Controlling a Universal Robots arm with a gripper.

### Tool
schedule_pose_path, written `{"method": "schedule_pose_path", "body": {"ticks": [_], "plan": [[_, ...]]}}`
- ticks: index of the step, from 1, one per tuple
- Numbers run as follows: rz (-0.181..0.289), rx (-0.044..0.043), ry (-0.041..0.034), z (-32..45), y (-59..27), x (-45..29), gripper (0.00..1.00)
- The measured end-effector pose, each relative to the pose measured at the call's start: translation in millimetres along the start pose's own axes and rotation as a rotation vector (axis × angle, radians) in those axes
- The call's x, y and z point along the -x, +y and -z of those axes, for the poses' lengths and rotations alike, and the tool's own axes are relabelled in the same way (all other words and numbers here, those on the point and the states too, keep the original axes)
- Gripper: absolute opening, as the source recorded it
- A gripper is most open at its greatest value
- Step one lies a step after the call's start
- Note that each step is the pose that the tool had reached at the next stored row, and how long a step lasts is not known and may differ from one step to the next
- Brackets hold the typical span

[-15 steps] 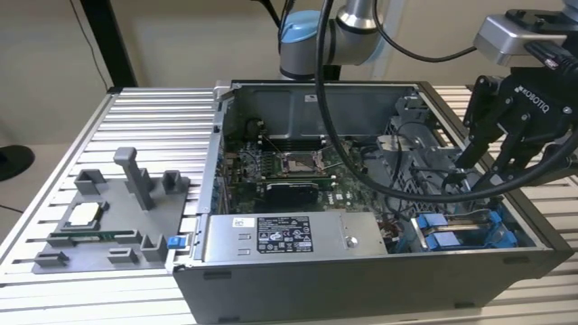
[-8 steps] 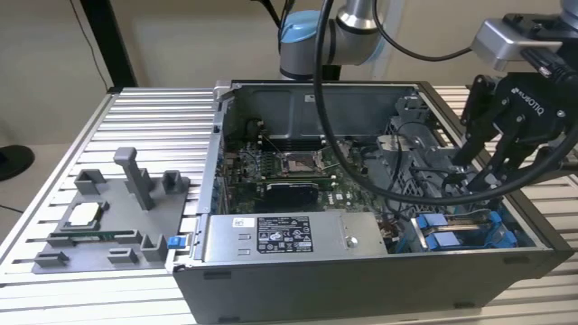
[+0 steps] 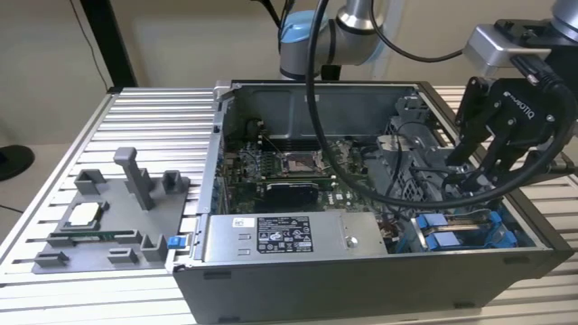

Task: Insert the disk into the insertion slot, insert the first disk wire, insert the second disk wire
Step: 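Insert the first disk wire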

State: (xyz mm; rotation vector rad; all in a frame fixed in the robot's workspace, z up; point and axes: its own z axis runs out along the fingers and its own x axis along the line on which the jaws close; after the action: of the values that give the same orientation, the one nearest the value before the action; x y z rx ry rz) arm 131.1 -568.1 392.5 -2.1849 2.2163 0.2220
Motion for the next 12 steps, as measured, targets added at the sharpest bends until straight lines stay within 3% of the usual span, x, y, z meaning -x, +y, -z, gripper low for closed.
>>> {"method": "schedule_pose_path", "body": {"ticks": [12], "plan": [[0.012, 0.0015, -0.0078, -3.6, 1.8, -1.0, 1.00]]}}
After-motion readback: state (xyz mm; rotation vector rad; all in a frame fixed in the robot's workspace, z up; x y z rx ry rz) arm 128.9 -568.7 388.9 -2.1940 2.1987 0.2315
